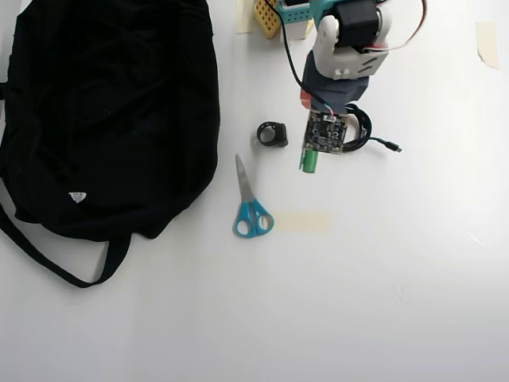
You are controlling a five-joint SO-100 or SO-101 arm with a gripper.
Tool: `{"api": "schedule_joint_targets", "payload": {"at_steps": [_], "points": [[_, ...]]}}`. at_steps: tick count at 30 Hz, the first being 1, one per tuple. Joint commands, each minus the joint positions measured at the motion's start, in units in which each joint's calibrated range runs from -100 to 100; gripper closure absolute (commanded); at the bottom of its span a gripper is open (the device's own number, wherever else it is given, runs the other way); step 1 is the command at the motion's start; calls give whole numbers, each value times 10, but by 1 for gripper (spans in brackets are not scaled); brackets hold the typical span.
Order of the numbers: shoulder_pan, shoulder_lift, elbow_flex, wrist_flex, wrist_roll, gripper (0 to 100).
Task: Put the green marker into the black bag
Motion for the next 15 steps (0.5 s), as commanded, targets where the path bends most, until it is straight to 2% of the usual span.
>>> {"api": "schedule_joint_targets", "payload": {"at_steps": [1, 4, 15], "points": [[43, -73, 45, 6, -5, 98], [108, -115, 105, 5, -13, 98], [311, -124, 98, 3, -25, 98]]}}
